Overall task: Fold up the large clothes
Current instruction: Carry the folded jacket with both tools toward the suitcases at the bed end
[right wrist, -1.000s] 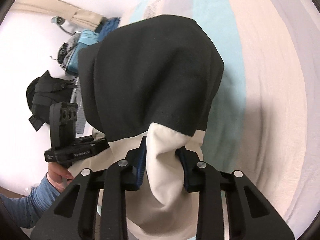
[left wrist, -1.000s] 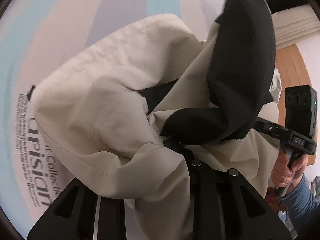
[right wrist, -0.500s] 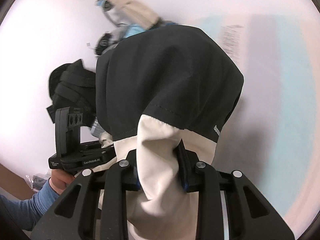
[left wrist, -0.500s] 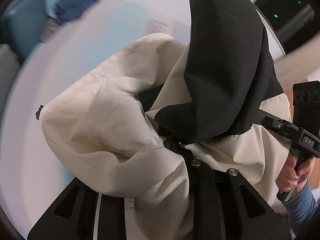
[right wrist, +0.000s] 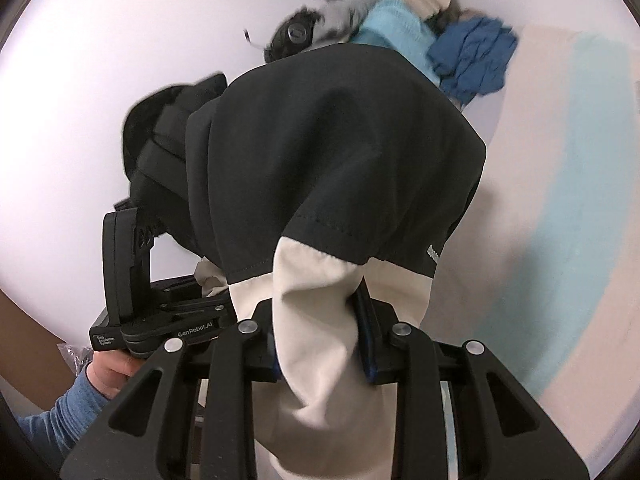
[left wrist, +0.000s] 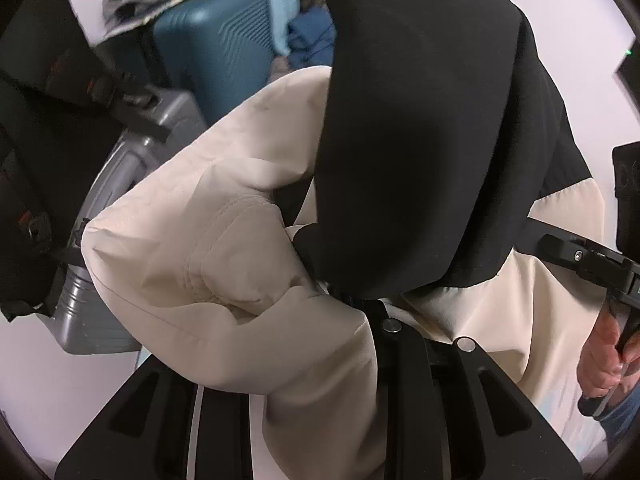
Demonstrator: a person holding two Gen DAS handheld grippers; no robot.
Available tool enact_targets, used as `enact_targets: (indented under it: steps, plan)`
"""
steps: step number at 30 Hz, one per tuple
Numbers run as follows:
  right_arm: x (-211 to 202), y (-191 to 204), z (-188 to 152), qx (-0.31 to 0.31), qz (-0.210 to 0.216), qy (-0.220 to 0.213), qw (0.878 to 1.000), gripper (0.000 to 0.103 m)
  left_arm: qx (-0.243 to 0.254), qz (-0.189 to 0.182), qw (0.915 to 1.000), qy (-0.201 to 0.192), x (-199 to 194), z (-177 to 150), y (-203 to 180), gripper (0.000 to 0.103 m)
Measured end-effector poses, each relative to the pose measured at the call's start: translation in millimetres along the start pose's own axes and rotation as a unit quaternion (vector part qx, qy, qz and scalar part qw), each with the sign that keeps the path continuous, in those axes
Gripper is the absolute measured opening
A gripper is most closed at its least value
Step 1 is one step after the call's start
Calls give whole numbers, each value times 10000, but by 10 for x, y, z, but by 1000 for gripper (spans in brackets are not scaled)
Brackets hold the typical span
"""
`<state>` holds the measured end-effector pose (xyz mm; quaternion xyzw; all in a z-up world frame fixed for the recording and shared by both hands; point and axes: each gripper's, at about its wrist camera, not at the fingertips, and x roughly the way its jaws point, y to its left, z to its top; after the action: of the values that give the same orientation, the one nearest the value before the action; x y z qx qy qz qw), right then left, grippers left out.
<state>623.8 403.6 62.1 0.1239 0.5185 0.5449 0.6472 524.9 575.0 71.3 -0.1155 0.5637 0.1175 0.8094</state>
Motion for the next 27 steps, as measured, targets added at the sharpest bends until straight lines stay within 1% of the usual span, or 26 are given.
enact_targets:
  steps: [3, 7, 9, 13, 14, 17, 19, 21, 22, 25, 26, 27]
  plan:
    - [300, -185, -6, 12, -215, 242, 9995, 26, -68, 53, 9999, 101, 270, -4, 132, 24]
    - [500, -472, -53, 64, -594, 444, 9972, 26, -59, 10, 9998, 168, 690, -103, 100, 24]
    - [548, -688, -72, 130, -782, 527, 9955, 26, -48, -45, 9999, 158, 948, 11, 145, 24]
    - [599, -947, -127, 147, -1069, 633, 9921, 27, 21, -157, 9999, 41, 1148, -13, 91, 25]
    - [610, -993, -138, 114, -1161, 649, 9910, 27, 52, -160, 9999, 8, 1199, -13, 89, 25]
    - [645, -1109, -137, 87, -1267, 662, 9897, 28, 88, -122, 9999, -40, 1320, -50, 108, 26]
    - [683, -1147, -180, -37, -1381, 679, 9881, 28, 60, -66, 9999, -48, 1383, -106, 127, 28]
    - [725, -1174, -203, -82, -1475, 708, 9865, 30, -13, -13, 10000, -8, 1474, -178, 180, 32]
    - [749, -1193, -244, -154, -1524, 716, 9856, 31, -50, -27, 10000, 0, 1555, -186, 259, 34]
    - [784, -1176, -296, -266, -1706, 619, 9830, 38, -188, -66, 9998, -35, 1594, -280, 316, 43]
    - [776, -1161, -314, -305, -1817, 563, 9813, 46, -228, -62, 9997, -74, 1584, -300, 326, 46]
    - [768, -1146, -321, -316, -1975, 487, 9786, 57, -265, -51, 9996, -115, 1575, -309, 339, 48]
